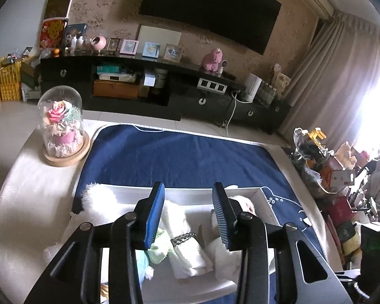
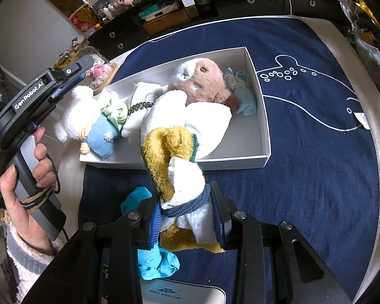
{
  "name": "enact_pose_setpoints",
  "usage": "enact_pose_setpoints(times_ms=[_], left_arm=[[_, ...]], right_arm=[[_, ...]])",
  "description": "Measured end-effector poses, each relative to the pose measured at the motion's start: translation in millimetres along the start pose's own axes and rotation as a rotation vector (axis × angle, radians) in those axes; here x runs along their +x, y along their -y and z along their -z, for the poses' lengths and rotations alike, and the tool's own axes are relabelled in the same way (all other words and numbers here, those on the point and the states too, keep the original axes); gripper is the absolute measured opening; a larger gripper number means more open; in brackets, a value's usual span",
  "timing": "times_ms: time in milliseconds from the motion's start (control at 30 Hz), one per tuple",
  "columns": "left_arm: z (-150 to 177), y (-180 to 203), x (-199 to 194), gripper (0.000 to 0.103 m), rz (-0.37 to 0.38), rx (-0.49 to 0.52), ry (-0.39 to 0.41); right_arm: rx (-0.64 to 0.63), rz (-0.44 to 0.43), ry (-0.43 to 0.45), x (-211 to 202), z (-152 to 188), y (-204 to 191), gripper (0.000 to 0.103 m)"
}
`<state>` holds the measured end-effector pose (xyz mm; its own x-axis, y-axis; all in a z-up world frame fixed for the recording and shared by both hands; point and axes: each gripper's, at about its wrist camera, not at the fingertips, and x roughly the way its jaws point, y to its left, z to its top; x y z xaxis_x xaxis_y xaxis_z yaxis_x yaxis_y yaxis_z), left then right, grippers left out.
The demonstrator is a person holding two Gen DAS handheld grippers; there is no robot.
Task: Organize soft objects
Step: 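Lower the pale green cloth into the tray and open the left gripper, then carry the yellow-and-white plush over the tray with the right gripper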
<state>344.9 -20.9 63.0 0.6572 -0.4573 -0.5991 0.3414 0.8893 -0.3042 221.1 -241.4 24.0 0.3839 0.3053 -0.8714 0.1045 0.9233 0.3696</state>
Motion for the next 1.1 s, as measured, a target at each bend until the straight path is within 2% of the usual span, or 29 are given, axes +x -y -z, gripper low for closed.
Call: enact_pose_setpoints(times_ms=[367,500,800,967,1100], left_arm=[[-10.7,4.1,-27.7,0.038,0.008,-0.002,0.054],[-10.7,7.7,-37.0,0.038,-0.012,0.002,0.055],[4.6,14.8,-73.8,0.038,-0.153,0.027,0.05],[33.0,13.7,-93.0,0.038,-0.21,0.04,0.049],[61.4,10.0,-85.9,0.039,-0.255,0.062,-0.004]], right_arm=[[-0.003,0.026,0.042,-14.3,-0.6,5.0,0.103],[0.008,0.043,0.057,-20.1,-2.0,11.6,0.103],[0.035,0.037,0.069,-25.5,-4.2,21.8,0.103],[0.033,0.026,0.076,-28.0,-4.3,20.6,0.103],[0.032,0.031,0.079,-28.5,-3.1,21.1,0.103]])
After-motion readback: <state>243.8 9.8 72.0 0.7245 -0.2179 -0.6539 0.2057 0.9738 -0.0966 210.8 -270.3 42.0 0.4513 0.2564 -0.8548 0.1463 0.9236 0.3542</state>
